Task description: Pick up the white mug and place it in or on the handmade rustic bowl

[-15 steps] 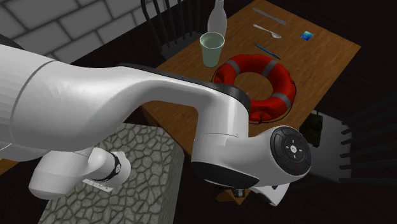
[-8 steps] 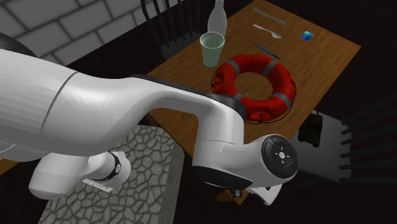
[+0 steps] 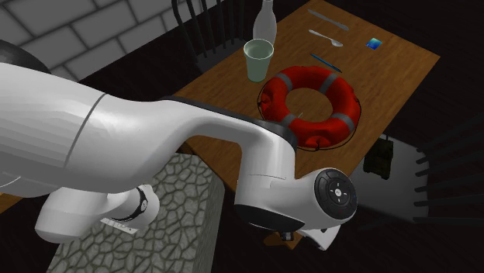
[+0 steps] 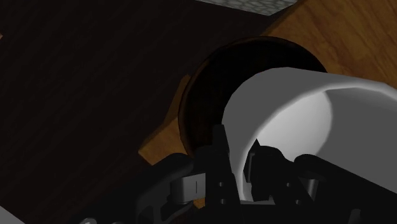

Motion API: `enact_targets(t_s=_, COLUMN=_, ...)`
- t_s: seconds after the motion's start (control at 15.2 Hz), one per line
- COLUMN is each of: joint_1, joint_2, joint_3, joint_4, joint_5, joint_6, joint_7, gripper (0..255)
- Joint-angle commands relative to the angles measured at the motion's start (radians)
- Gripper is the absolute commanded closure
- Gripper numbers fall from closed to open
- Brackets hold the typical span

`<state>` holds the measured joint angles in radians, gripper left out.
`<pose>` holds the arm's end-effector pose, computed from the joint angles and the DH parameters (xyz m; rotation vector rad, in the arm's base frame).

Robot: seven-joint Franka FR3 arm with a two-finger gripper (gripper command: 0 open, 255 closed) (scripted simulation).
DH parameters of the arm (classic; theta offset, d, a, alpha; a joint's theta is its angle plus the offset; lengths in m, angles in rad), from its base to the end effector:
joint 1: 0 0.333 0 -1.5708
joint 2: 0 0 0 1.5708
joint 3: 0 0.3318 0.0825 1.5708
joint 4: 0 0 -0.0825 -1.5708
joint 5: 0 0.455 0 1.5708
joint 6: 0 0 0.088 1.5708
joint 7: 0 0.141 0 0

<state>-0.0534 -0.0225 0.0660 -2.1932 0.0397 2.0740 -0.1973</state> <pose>0.5711 0.0104 0.3290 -3.0833 -0.2922 0.1446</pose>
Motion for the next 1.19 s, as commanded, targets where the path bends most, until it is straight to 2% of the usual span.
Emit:
enact_targets(t_s=0.0, joint_1=0.000, joint_2=0.000, joint_3=0.000, joint_4=-0.001, joint_5=0.000, joint_6=0.000, joint_7=0.000, gripper=255)
enact_targets(t_s=0.07, joint_1=0.000, joint_2=0.000, joint_3=0.000, joint_4=-0.001, joint_5=0.000, joint_6=0.000, joint_7=0.000, gripper=255)
enact_targets(t_s=0.13, joint_1=0.000, joint_2=0.000, joint_3=0.000, joint_4=-0.001, joint_5=0.000, joint_6=0.000, joint_7=0.000, gripper=0)
enact_targets(t_s=0.46, joint_1=0.000, joint_2=0.000, joint_3=0.000, joint_4=0.000, joint_5=0.000, joint_6=0.000, joint_7=0.000, gripper=0)
enact_targets(t_s=0.73, joint_1=-0.002, joint_2=-0.035, joint_3=-0.003, joint_4=0.092, joint_5=-0.001, joint_6=-0.127, joint_7=0.000, gripper=0)
enact_targets(t_s=1.12, joint_1=-0.002, joint_2=-0.035, joint_3=-0.003, joint_4=0.092, joint_5=-0.001, joint_6=-0.127, joint_7=0.000, gripper=0)
